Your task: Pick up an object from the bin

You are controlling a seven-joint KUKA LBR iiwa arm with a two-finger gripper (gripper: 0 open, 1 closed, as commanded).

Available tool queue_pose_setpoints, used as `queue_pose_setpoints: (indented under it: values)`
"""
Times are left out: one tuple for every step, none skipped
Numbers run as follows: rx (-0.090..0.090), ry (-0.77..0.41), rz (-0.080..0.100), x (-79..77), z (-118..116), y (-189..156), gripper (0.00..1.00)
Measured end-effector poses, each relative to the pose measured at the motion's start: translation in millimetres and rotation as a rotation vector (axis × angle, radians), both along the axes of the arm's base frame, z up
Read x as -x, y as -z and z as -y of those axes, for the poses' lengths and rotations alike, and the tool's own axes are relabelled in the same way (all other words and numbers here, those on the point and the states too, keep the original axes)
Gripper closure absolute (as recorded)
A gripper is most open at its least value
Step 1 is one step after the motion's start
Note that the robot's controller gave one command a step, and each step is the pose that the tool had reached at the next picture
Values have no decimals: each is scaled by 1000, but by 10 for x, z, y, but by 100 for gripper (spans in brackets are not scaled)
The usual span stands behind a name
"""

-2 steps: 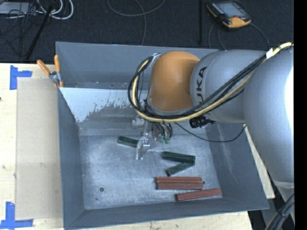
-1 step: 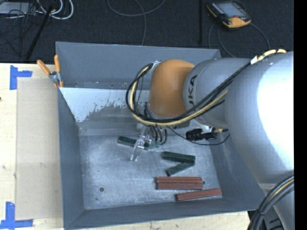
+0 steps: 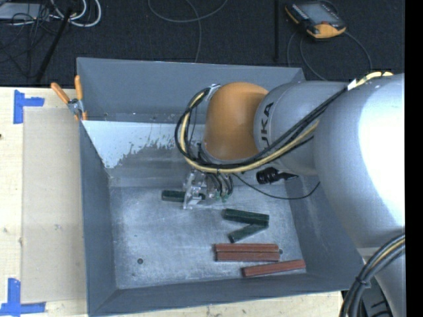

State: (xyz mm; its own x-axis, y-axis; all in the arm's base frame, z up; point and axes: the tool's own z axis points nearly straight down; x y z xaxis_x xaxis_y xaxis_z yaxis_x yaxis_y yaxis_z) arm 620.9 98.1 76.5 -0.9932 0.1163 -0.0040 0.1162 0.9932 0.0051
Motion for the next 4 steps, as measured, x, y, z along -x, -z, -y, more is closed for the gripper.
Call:
queue_pose_setpoints:
  values:
    - [0, 0, 0, 0, 0, 0, 100]
    - [0, 0, -1, 7, 1, -24, 100]
    - [4, 0, -10, 33, 13, -145, 100]
    - [5, 1, -9, 32, 18, -362, 100]
